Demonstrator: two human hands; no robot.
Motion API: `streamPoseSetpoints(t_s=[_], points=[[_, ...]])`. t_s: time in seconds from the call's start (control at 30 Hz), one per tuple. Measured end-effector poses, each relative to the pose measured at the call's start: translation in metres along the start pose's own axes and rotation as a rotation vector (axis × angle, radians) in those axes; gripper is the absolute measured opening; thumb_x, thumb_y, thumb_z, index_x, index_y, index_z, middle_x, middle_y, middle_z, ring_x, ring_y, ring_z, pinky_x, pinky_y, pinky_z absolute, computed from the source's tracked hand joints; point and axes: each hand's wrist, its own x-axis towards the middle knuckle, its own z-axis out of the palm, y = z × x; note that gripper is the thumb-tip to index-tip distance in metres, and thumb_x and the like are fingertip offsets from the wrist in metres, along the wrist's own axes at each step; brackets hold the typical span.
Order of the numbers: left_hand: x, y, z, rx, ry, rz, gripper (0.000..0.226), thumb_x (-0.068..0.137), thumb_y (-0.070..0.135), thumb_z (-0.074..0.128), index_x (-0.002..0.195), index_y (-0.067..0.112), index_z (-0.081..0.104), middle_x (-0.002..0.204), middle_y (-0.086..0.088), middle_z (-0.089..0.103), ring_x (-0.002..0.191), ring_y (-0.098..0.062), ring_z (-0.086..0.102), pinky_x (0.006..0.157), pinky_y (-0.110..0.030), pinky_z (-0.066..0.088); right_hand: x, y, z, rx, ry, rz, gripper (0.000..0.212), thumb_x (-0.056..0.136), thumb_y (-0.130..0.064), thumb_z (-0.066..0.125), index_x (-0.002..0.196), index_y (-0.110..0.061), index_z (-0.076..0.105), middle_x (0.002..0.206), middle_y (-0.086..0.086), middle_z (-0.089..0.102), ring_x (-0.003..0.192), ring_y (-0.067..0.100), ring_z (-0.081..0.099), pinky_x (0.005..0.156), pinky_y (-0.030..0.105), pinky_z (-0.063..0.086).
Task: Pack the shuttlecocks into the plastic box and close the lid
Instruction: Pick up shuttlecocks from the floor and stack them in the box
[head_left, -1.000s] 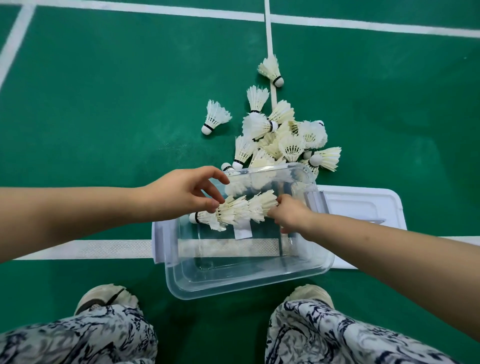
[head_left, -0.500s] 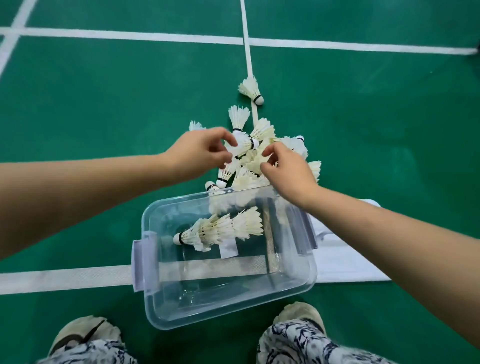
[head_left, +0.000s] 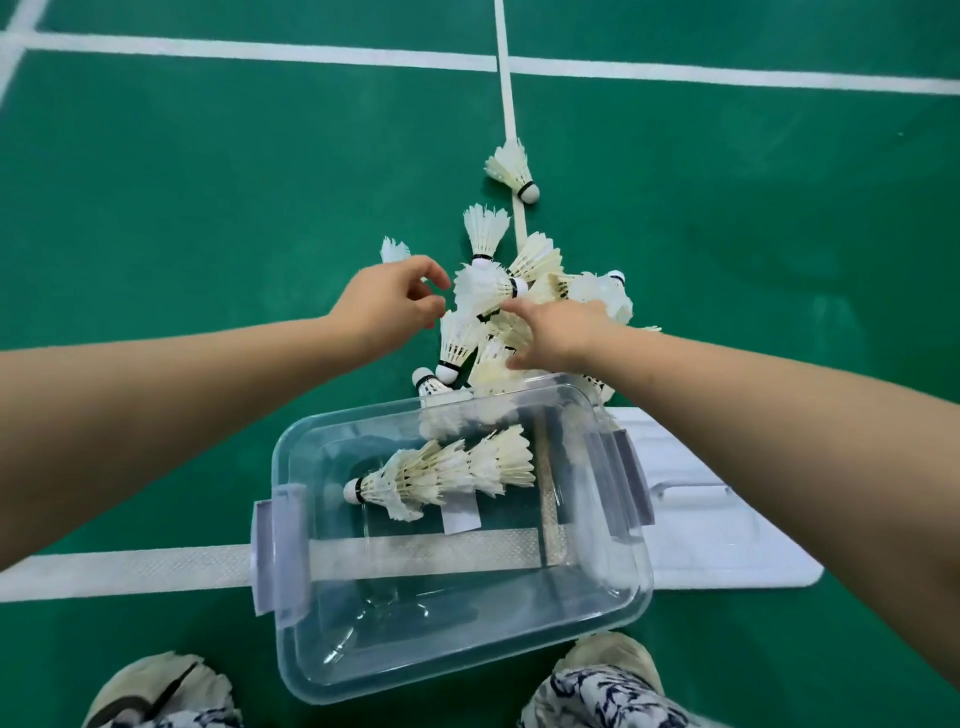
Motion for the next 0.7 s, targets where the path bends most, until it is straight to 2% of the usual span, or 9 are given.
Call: streamPoseSetpoints(t_s=[0.1, 0.3, 0.37, 0.47, 0.63, 0.7], points=[[0.0, -0.011, -0.001, 0.011, -0.019, -0.028, 0.015, 0.086, 0.015, 0.052, 0.099, 0.021, 0.059, 0.091, -0.006, 0.072, 0.089, -0.023, 0.066, 0.068, -0.027, 0.045, 0.01, -0.007, 0.004, -0.094, 0.002, 0.003, 0.064, 0.083, -0.052, 0.057, 0.138, -0.028, 0.034, 0.118, 0.004, 0.064, 0.112, 0.028, 0.056, 0.099, 0.044, 0.032], [0.002, -0.018, -0.004, -0.002, -0.024, -0.032, 0.017, 0.087, 0.016, 0.053, 0.103, 0.019, 0.059, 0.088, -0.003, 0.07, 0.081, -0.017, 0.064, 0.058, -0.017, 0.04, 0.016, -0.002, 0.004, -0.083, 0.032, -0.007, 0.027, 0.086, -0.043, 0.057, 0.104, -0.023, 0.06, 0.093, 0.0, 0.063, 0.098, 0.025, 0.057, 0.081, 0.037, 0.028], [0.001, -0.02, -0.003, -0.004, -0.031, -0.03, 0.016, 0.087, 0.016, 0.053, 0.101, 0.021, 0.058, 0.089, -0.004, 0.071, 0.084, -0.021, 0.065, 0.061, -0.022, 0.043, 0.016, -0.002, 0.004, -0.06, 0.065, -0.011, 0.021, 0.085, -0.04, 0.059, 0.098, -0.023, 0.062, 0.087, -0.001, 0.059, 0.098, 0.025, 0.056, 0.079, 0.036, 0.026], [0.0, -0.022, -0.003, -0.002, -0.035, -0.029, 0.012, 0.086, 0.017, 0.053, 0.092, 0.027, 0.054, 0.089, -0.006, 0.072, 0.087, -0.025, 0.066, 0.069, -0.032, 0.049, 0.017, 0.0, 0.004, -0.048, 0.097, -0.011, 0.019, 0.086, -0.037, 0.059, 0.097, -0.022, 0.064, 0.089, 0.001, 0.06, 0.099, 0.026, 0.056, 0.078, 0.035, 0.025], [-0.002, -0.023, -0.008, -0.013, -0.022, -0.029, 0.013, 0.086, 0.016, 0.052, 0.092, 0.027, 0.054, 0.09, -0.006, 0.072, 0.088, -0.024, 0.066, 0.076, -0.034, 0.049, 0.015, 0.004, 0.003, 0.002, 0.138, -0.003, 0.018, 0.088, -0.034, 0.057, 0.094, -0.019, 0.064, 0.085, 0.001, 0.056, 0.098, 0.027, 0.056, 0.076, 0.033, 0.027], [-0.004, -0.023, -0.01, -0.022, -0.015, -0.032, 0.013, 0.086, 0.015, 0.052, 0.092, 0.027, 0.054, 0.091, -0.007, 0.072, 0.088, -0.025, 0.066, 0.079, -0.035, 0.049, 0.014, 0.006, 0.001, 0.053, 0.167, 0.008, 0.017, 0.087, -0.032, 0.058, 0.091, -0.017, 0.065, 0.087, 0.003, 0.061, 0.098, 0.029, 0.057, 0.074, 0.032, 0.027]])
